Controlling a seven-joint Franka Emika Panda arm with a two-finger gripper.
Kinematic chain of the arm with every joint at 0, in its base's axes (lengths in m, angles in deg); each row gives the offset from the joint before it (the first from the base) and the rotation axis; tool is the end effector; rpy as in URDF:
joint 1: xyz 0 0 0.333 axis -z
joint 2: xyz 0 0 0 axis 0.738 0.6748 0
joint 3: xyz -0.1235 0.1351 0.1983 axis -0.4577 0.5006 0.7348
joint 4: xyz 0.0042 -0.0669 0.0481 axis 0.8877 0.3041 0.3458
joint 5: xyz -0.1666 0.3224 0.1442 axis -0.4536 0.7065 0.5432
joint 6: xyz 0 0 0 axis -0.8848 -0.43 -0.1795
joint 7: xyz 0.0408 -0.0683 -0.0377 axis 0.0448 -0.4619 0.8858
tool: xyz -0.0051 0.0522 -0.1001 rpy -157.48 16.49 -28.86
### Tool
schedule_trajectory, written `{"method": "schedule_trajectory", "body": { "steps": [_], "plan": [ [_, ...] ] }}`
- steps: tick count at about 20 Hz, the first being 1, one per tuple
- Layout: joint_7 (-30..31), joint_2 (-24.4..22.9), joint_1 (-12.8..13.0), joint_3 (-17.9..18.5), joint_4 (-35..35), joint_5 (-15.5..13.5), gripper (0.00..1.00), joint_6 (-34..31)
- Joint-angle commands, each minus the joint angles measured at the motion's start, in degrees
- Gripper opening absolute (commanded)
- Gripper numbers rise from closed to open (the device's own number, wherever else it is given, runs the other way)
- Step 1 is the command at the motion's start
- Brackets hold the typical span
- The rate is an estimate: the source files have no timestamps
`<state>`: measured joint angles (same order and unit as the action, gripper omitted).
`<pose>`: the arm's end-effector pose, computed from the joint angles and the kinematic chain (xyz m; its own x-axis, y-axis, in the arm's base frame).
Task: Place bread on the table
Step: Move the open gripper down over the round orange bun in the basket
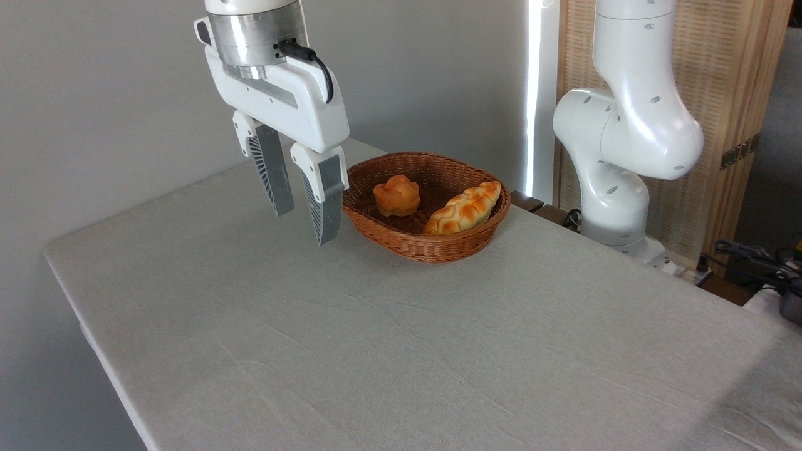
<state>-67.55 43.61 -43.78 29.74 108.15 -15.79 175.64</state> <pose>0.5586 -0.0529 0.5527 0.7374 -0.6738 0.0477 -0.6755 -0.7359 0.0473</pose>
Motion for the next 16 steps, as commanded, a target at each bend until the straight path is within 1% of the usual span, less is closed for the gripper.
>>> {"method": "schedule_trajectory", "body": {
  "steps": [1,9,15,16],
  "plan": [
    [-1.0,-0.8,-0.4,0.4,0.0,0.6,1.0,-1.3],
    [-1.2,-0.8,-0.4,0.4,0.0,0.7,1.0,-1.3],
    [-1.3,-1.9,-0.4,0.2,0.7,0.7,1.0,-1.5],
    [-0.8,-2.5,-0.8,0.3,1.5,0.6,1.0,-1.8]
  ]
}}
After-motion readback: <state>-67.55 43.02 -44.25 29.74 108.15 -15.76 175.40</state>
